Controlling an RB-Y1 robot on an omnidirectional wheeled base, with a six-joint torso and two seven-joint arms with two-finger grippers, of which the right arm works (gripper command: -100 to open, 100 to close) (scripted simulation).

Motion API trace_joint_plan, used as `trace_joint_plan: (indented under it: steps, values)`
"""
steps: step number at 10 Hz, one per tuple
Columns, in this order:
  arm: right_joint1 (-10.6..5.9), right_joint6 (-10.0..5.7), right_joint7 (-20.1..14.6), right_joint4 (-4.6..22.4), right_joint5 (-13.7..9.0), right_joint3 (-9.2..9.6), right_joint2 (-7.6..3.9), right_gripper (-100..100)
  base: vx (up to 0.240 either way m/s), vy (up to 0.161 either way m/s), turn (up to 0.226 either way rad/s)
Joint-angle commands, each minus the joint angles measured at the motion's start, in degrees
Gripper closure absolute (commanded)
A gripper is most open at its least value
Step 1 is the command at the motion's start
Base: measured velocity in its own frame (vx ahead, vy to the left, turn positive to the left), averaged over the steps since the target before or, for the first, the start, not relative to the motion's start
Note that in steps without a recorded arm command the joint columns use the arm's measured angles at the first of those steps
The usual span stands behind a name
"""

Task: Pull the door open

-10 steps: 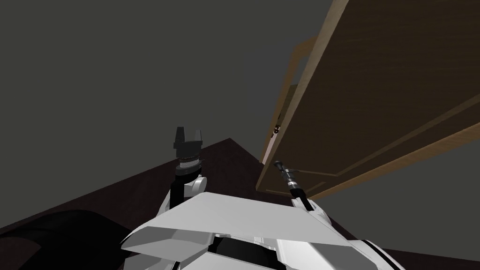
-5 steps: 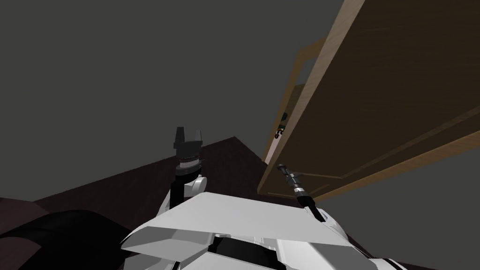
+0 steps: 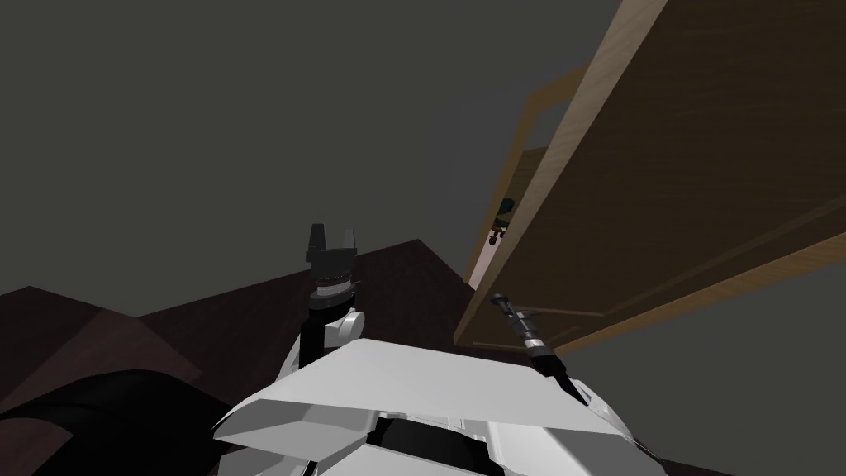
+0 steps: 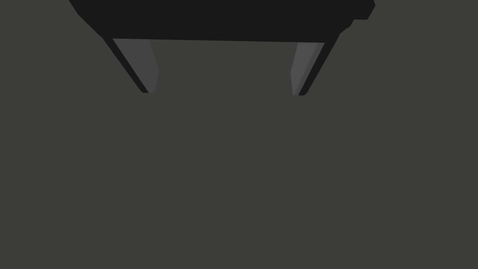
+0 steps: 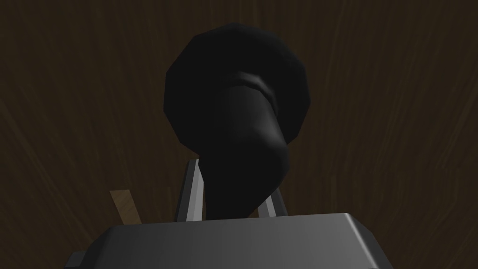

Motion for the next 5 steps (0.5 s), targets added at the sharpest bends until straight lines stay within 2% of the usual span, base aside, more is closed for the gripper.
trace_joint_plan:
  steps: [1, 2, 3, 4, 5]
  values:
    - [0.32, -1.92, -0.45, 1.09, 0.14, 0.44, -0.40, 100, -0.133, -0.056, 0.092]
    - [0.68, -2.65, -0.70, 1.24, 0.17, 0.63, -0.69, 100, -0.127, -0.046, 0.068]
    - [1.44, -4.20, -1.23, 1.57, 0.22, 1.01, -1.30, 100, -0.156, -0.058, 0.132]
    - [1.44, -4.20, -1.23, 1.57, 0.22, 1.01, -1.30, 100, -0.104, -0.048, 0.059]
    - [2.21, -5.76, -1.76, 1.89, 0.28, 1.41, -1.92, 100, -0.106, -0.063, 0.096]
